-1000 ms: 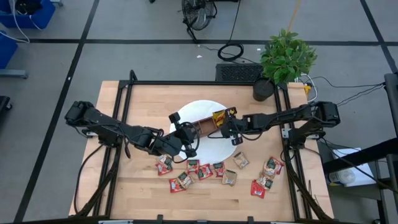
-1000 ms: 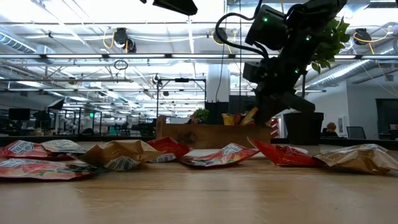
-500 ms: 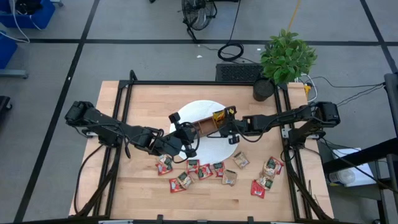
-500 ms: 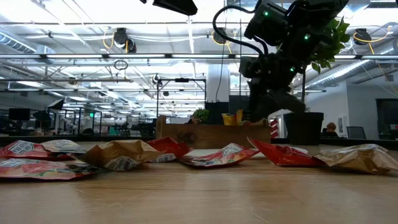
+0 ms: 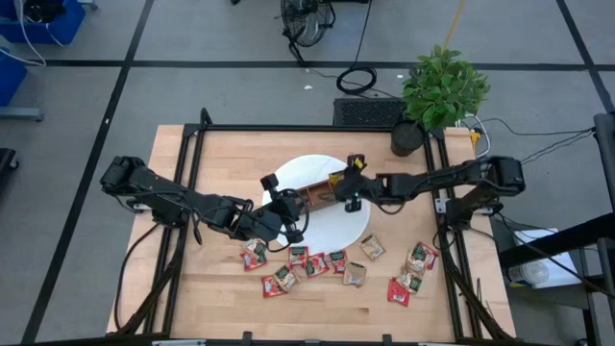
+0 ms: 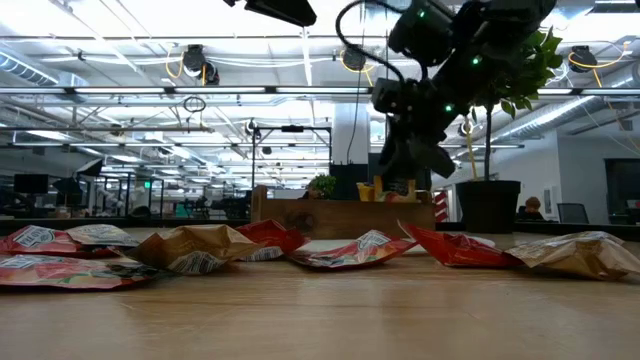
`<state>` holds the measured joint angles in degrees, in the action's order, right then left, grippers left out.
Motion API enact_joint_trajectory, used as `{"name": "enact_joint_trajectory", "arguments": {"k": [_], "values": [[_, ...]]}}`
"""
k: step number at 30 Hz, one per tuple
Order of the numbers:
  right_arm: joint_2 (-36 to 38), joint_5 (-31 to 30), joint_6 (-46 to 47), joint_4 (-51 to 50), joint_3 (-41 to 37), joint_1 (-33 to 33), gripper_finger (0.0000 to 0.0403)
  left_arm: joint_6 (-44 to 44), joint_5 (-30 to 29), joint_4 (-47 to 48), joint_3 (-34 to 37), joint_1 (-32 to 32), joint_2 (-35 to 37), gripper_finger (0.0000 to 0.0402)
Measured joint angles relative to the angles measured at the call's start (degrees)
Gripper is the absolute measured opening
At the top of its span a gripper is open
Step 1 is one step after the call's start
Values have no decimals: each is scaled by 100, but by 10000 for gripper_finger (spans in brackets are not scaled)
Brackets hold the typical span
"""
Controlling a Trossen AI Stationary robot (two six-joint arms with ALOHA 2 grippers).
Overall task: Pick & Place Tea
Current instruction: Put the yellow tea bag into the right section of the wooden organizer, then adjust the wooden organizer
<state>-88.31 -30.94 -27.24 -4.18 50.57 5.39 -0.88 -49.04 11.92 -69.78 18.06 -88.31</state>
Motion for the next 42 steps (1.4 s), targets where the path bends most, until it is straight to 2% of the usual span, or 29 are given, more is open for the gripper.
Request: {"name": "enact_joint_trajectory", "arguments": {"k": [7,12,15,18,21,23,27,31,35,39,42], "values": [[251,175,654,-189,-3,439,162,4,0,0,0,9,0,79],[671,1001,1164,-173,2,423,173,-9,-1,0,0,9,-2,79],[770,1042,1342,-321,3,426,173,-9,-2,0,0,9,-2,79],[807,1135,1727,-723,2,444,174,5,0,6,0,9,-2,79],[804,1708,2244,-1220,4,544,174,20,-1,37,0,25,-2,79],[802,1884,2384,-1440,-2,557,174,13,0,39,0,47,-2,79],[804,1348,2189,-1439,-2,547,171,1,1,35,0,76,-2,79],[804,690,1467,-937,-2,677,162,13,2,35,0,83,-2,79],[671,1408,742,-196,4,1237,119,0,0,31,0,83,-2,78],[336,2087,575,-18,4,2143,27,14,2,33,0,83,-2,79],[62,2792,771,-29,4,2657,10,17,2,61,0,83,-2,79]]}}
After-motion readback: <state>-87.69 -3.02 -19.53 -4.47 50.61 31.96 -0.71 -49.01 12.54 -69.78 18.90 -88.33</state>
